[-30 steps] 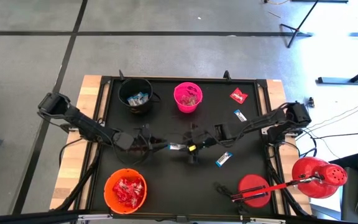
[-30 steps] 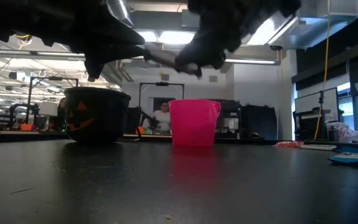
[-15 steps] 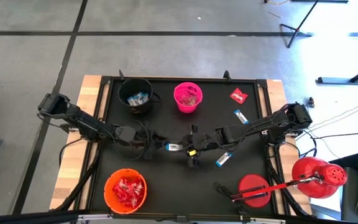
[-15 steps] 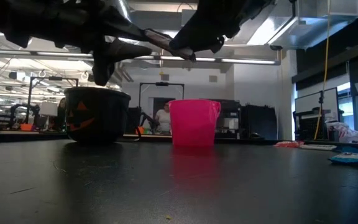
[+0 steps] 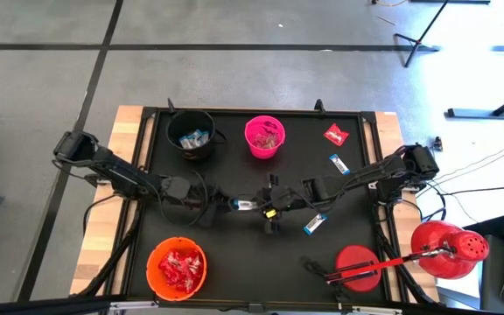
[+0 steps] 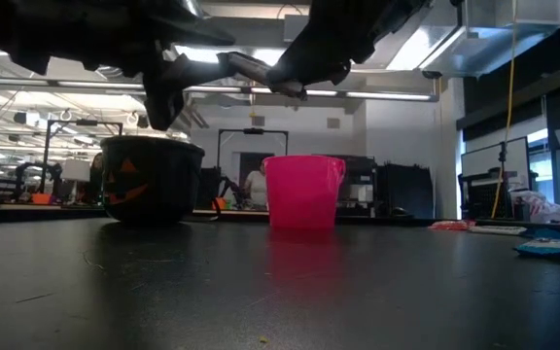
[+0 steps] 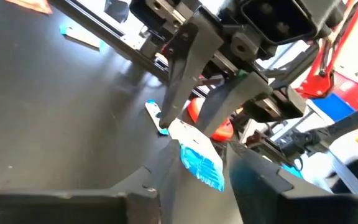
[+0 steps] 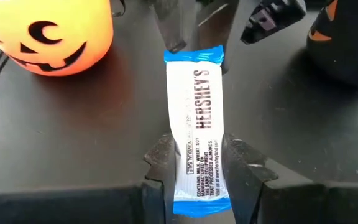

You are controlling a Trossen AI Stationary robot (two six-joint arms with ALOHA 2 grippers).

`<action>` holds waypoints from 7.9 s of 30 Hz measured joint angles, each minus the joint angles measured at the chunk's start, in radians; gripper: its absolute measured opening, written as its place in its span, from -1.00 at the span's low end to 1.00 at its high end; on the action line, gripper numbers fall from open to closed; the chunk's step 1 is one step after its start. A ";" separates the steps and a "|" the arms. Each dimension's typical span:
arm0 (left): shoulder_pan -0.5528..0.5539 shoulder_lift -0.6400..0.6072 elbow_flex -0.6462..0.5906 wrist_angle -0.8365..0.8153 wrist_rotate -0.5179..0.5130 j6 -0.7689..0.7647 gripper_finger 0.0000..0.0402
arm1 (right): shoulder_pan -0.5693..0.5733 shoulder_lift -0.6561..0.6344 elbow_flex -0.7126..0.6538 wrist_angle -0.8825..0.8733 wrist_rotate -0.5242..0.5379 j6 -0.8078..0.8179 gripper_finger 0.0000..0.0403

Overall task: Organize candy in baskets
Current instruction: Put the white chocolate bar into the black bucket

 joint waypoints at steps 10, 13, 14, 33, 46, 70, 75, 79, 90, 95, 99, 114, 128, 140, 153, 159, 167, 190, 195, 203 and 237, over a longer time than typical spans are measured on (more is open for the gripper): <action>0.000 0.000 0.000 -0.007 -0.008 -0.002 -0.15 | 0.000 0.000 0.000 0.006 0.007 0.002 -0.51; 0.000 0.000 0.000 -0.009 -0.026 -0.003 -0.14 | 0.000 0.000 0.000 0.006 0.030 0.002 -0.51; 0.000 0.000 0.000 -0.009 -0.031 -0.003 -0.14 | 0.000 0.000 0.000 0.006 0.035 0.002 -0.51; 0.003 0.000 0.000 -0.009 -0.120 0.000 -0.29 | 0.000 0.003 -0.001 0.082 0.053 0.002 -0.51; 0.002 0.000 0.001 -0.011 -0.108 0.076 -0.94 | 0.000 0.003 -0.001 0.070 0.055 -0.003 -0.49; 0.165 -0.330 0.001 -0.409 -0.258 0.264 -0.97 | 0.003 -0.121 0.000 -0.168 0.055 0.059 0.12; 0.253 -0.546 0.000 -0.718 -0.421 0.274 -0.96 | 0.002 -0.121 0.000 -0.215 0.058 0.079 0.08; 0.314 -0.694 0.000 -0.887 -0.509 0.280 -0.96 | 0.002 -0.121 0.000 -0.216 0.058 0.080 0.05; 0.407 -0.868 0.000 -1.258 -0.530 0.136 -0.58 | 0.002 -0.114 0.000 -0.238 0.061 0.090 0.05; 0.408 -0.868 0.000 -1.240 -0.490 0.124 -0.32 | 0.002 -0.114 0.000 -0.319 0.063 0.092 0.05; 0.399 -0.868 0.008 -1.105 -0.395 0.174 -0.25 | 0.002 -0.122 0.000 -0.505 0.077 0.154 0.05; 0.143 -0.860 0.024 -0.478 -0.075 0.469 -0.30 | 0.000 -0.366 -0.218 -0.776 0.238 0.345 0.05; 0.013 -0.689 0.024 -0.473 -0.186 0.468 -0.30 | -0.150 -0.650 -0.711 -0.675 0.278 0.721 0.05; 0.011 -0.560 0.024 -0.415 -0.197 0.464 -0.30 | -0.301 -0.643 -0.742 -0.630 0.448 0.891 0.05; 0.011 -0.543 0.024 -0.413 -0.196 0.439 -0.30 | -0.636 -0.615 -0.794 -0.412 0.264 0.726 0.05; 0.011 -0.543 0.024 -0.416 -0.190 0.439 -0.30 | -0.766 -0.620 -0.898 -0.265 0.175 0.664 0.05; 0.011 -0.538 0.024 -0.415 -0.198 0.439 -0.30 | -0.743 -0.626 -0.918 -0.260 0.133 0.631 -0.01; 0.011 -0.536 0.024 -0.415 -0.217 0.408 -0.30 | -0.671 -0.619 -0.789 -0.138 -0.178 0.525 -0.60; 0.011 -0.513 0.024 -0.416 -0.217 0.385 -0.30 | -0.637 -0.620 -0.786 0.087 -0.296 0.557 -0.58; 0.011 -0.367 0.024 -0.371 -0.241 0.342 -0.30 | -0.480 -0.621 -0.785 0.473 -0.326 0.578 -0.56; 0.100 0.220 0.200 0.103 -0.111 0.198 0.01 | -0.194 -0.290 -0.408 0.641 -0.088 0.387 -0.56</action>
